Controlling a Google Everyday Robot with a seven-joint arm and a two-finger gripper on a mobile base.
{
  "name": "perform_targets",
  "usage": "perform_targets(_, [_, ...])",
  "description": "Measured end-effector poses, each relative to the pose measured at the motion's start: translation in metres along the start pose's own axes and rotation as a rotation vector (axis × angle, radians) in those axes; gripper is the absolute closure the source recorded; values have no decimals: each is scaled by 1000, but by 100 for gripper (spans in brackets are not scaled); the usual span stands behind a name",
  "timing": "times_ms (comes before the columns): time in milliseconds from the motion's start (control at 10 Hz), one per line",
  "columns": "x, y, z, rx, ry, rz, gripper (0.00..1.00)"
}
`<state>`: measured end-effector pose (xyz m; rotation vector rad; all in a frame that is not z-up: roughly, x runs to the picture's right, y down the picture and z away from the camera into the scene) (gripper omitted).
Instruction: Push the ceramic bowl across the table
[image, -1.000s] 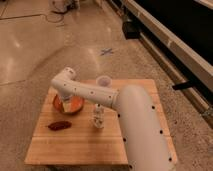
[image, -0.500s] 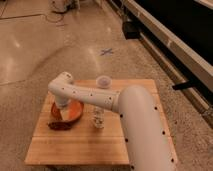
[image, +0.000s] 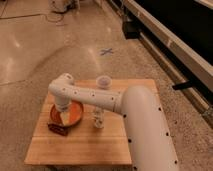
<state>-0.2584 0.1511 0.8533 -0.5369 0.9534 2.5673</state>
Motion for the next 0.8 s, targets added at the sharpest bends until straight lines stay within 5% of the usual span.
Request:
perform_targets(300, [0, 0, -4, -2, 12, 1, 20])
perform_targets(800, [-17, 41, -32, -116, 17, 31, 20])
